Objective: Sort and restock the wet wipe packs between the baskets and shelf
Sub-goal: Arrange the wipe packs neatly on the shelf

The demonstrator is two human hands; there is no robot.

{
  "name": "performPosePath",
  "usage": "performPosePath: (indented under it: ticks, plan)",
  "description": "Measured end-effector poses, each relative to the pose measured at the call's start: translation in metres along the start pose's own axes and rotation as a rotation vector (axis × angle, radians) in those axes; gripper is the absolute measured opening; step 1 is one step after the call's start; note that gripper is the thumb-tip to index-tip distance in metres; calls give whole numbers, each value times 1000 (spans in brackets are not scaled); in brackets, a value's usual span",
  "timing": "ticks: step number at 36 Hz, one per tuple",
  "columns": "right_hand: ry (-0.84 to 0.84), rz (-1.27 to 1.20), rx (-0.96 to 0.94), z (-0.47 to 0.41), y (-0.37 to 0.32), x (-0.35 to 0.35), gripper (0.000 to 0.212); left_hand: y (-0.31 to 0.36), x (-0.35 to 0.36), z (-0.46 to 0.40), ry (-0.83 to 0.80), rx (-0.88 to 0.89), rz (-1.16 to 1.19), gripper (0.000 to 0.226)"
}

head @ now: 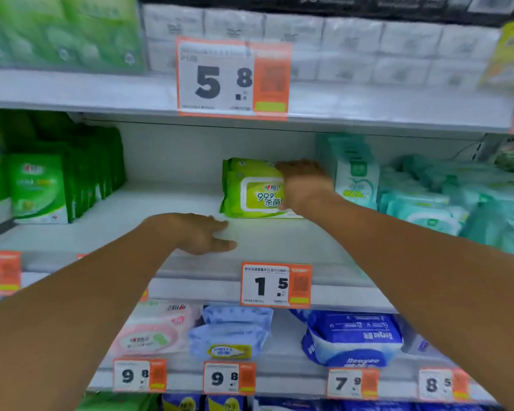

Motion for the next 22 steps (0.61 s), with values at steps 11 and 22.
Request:
performPosePath:
  ticks: [11, 22]
  plan:
    - [50, 5, 50, -71, 9, 33, 80, 0, 1, -1, 18, 50, -9, 78]
    - [51, -132, 113, -18, 10, 11, 81, 3, -1, 13, 54, 28, 99, 75]
Point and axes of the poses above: each hand's wrist, its own z-axis away from the middle knuckle, its own x-axis out of the palm, y = z × x, the point moved 4 cm from there along -z, towards the middle knuckle, and after that the axes turned 2 degrees about y, right-handed, at the moved point
